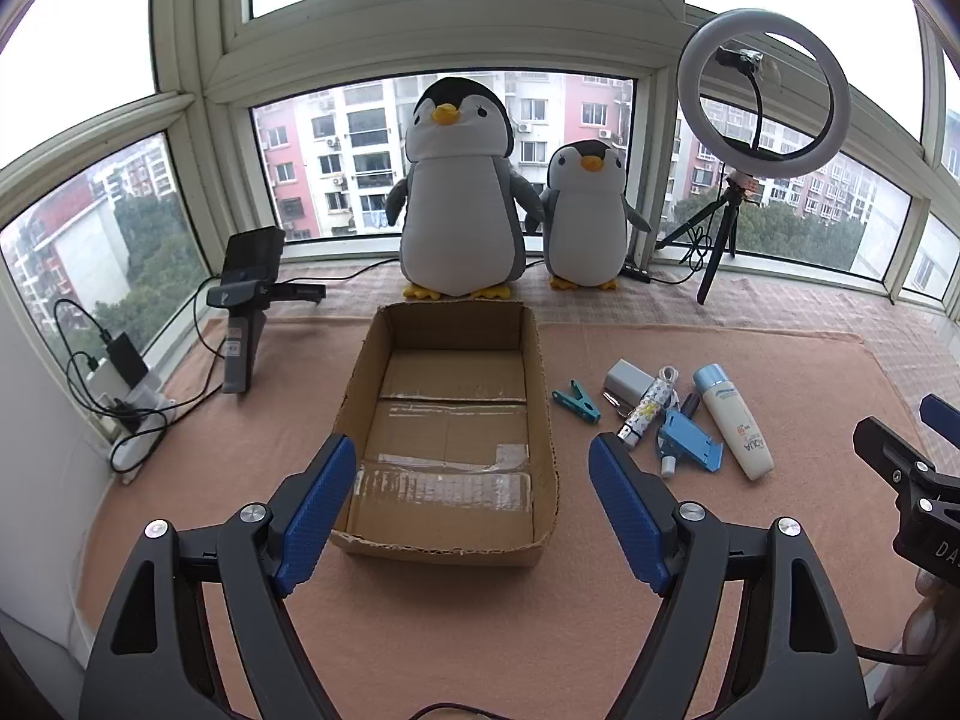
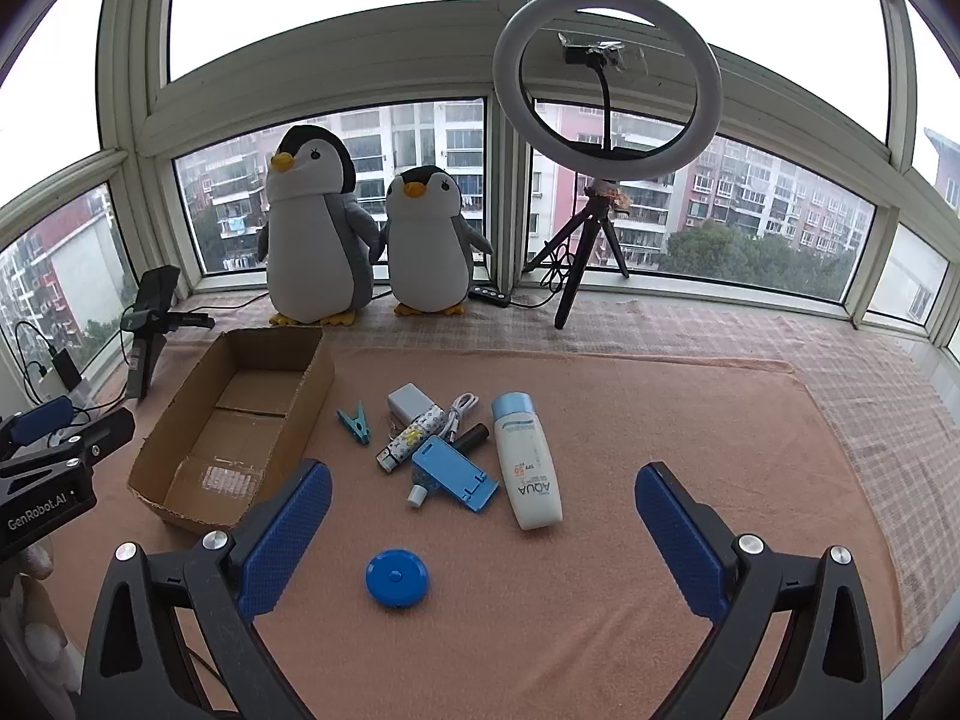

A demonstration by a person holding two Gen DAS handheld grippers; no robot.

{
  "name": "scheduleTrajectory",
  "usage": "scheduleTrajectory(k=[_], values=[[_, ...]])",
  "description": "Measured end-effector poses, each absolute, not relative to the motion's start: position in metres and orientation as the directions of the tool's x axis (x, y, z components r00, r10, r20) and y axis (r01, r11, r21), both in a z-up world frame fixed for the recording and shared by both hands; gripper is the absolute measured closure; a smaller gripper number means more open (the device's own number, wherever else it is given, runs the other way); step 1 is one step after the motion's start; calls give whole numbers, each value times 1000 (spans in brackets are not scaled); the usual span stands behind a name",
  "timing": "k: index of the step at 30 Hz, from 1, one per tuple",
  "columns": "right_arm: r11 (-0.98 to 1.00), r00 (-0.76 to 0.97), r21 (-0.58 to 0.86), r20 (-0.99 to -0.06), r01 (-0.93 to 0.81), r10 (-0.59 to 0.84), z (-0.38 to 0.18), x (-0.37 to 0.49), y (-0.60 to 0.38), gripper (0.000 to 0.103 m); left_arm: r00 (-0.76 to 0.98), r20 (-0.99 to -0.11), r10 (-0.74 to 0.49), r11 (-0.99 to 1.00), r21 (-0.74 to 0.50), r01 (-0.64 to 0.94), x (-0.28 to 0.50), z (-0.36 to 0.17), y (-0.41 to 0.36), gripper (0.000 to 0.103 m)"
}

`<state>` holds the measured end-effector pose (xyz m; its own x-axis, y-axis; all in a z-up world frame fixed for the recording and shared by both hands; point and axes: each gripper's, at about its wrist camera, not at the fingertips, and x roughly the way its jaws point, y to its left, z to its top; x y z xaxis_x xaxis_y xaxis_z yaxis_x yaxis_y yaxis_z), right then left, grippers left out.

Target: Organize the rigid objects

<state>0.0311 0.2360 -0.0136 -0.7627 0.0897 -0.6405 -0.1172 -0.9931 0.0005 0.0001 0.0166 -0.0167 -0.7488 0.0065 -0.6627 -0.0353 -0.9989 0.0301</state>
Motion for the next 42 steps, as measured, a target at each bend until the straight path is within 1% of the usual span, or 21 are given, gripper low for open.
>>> scheduleTrajectory(k=[42], values=[[-991,-739,12,-667,-136,93,-21,24,241,3,-731,-682,5,-999,24,-30,-6,-26,14,23]])
